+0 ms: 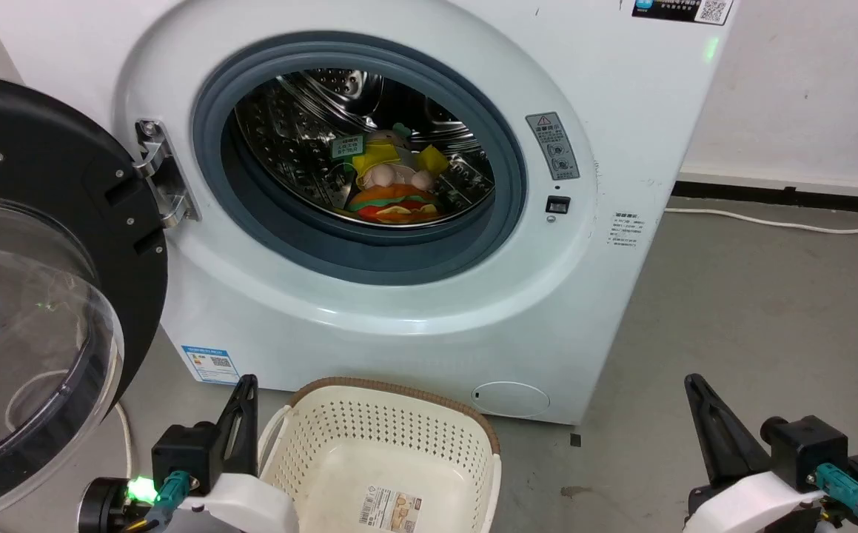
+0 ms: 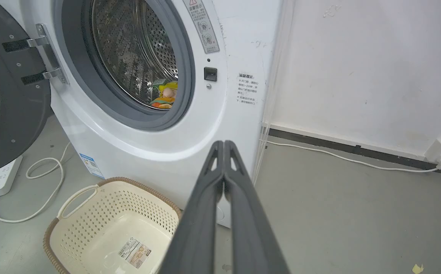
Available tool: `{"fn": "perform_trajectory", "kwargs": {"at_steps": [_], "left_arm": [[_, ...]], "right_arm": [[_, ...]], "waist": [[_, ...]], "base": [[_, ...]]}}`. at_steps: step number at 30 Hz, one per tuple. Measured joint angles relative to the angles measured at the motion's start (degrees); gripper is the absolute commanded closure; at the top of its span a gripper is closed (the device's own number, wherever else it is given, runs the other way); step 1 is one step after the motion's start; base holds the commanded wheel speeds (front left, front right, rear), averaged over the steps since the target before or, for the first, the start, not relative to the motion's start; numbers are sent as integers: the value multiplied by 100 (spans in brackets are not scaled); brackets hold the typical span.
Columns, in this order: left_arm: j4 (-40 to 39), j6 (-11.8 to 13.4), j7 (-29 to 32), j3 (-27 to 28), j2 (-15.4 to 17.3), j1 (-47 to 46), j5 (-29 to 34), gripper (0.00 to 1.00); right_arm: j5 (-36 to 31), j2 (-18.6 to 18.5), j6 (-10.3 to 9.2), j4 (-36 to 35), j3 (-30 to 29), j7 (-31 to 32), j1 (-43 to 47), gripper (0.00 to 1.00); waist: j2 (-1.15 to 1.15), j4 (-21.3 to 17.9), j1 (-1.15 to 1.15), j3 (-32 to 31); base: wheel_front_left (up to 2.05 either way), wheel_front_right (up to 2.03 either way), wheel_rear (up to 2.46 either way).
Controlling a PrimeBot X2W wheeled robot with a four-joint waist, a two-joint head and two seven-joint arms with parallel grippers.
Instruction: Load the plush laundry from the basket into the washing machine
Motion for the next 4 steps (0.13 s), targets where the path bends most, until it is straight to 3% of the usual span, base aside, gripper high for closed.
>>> {"fn": "perform_trajectory", "kwargs": {"at_steps": [4], "left_arm": [[-16,-1,42,41,-20,0,31,100]], "right_arm": [[-15,0,0,-7,9,26,-7,100]], "waist": [[0,-9,0,1]], "base": [[0,0,0]]}}
